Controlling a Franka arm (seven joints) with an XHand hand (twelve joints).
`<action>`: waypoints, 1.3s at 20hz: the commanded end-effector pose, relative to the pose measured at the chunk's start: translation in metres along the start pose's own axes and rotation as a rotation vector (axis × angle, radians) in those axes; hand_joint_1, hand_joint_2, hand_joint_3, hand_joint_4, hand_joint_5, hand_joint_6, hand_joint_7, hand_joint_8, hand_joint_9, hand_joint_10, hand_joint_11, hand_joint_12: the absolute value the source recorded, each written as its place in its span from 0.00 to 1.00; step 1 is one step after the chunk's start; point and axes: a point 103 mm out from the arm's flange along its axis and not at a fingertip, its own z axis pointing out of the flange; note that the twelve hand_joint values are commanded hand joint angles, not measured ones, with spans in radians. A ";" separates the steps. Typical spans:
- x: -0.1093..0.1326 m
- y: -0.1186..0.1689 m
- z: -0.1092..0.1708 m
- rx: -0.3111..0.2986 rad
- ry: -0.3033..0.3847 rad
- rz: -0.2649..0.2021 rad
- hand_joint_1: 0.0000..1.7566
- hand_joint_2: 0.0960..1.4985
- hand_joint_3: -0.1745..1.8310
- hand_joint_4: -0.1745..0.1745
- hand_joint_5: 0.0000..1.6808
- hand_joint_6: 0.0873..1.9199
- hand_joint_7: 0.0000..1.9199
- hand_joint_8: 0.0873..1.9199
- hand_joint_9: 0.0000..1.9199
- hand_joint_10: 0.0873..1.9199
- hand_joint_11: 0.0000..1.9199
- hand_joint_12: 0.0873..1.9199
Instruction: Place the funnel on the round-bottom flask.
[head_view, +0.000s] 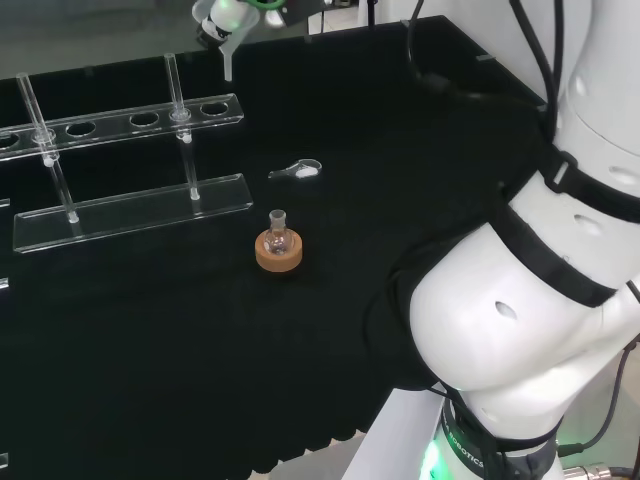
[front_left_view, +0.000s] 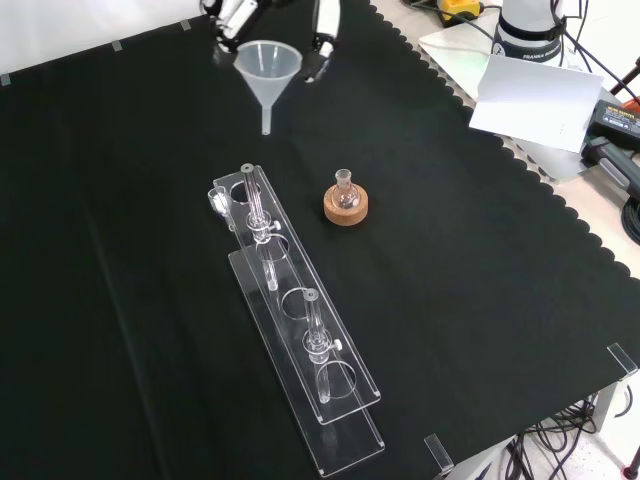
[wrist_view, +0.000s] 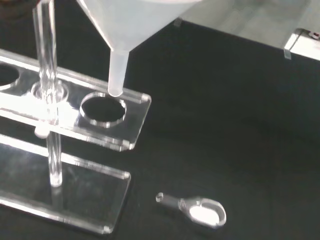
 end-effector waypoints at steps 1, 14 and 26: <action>0.001 -0.054 0.013 0.035 -0.014 0.058 0.48 0.45 0.35 0.69 0.54 0.36 0.51 0.37 0.54 0.22 0.34 0.63; 0.013 -0.104 0.059 0.084 -0.007 0.090 0.48 0.44 0.35 0.68 0.54 0.36 0.51 0.36 0.54 0.22 0.34 0.63; 0.040 -0.102 0.087 0.108 -0.010 0.087 0.48 0.44 0.36 0.65 0.53 0.37 0.50 0.37 0.53 0.22 0.34 0.63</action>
